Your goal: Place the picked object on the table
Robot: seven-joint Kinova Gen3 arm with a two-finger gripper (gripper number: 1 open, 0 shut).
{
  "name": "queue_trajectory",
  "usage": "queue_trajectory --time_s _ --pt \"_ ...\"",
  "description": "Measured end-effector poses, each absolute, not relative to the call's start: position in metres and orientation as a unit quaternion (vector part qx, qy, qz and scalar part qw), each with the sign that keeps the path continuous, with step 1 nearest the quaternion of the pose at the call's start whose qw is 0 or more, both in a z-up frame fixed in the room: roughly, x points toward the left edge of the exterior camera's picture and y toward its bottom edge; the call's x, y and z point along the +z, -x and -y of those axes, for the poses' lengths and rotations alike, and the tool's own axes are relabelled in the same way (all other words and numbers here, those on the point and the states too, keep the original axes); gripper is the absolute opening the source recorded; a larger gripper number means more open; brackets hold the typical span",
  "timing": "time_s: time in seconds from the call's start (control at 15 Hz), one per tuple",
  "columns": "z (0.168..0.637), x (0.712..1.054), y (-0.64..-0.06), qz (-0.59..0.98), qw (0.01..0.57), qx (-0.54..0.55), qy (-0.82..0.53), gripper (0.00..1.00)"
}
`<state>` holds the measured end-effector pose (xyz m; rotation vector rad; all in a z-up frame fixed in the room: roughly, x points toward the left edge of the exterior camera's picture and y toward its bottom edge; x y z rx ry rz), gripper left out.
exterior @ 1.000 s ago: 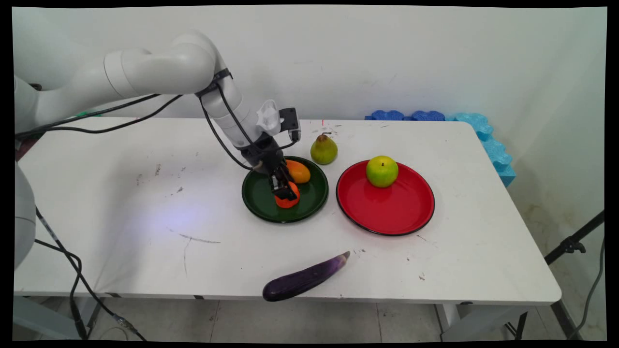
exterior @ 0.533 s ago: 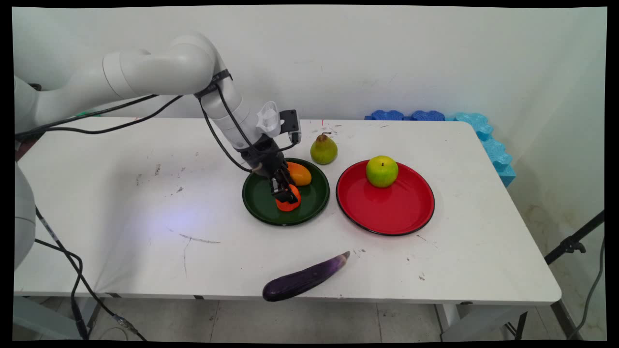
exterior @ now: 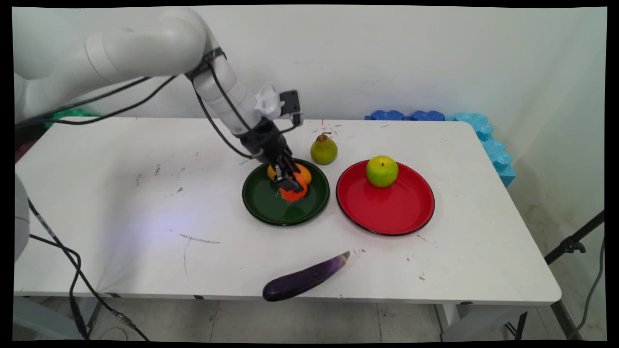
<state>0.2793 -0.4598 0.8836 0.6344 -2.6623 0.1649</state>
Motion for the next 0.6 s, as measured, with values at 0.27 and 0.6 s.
queue_trajectory --time_s 0.27,0.6 --pt "0.446 0.922 -0.267 0.946 0.218 0.062 -0.23 0.0" --pt "0.429 0.95 -0.254 0.942 0.233 0.059 -0.233 0.0"
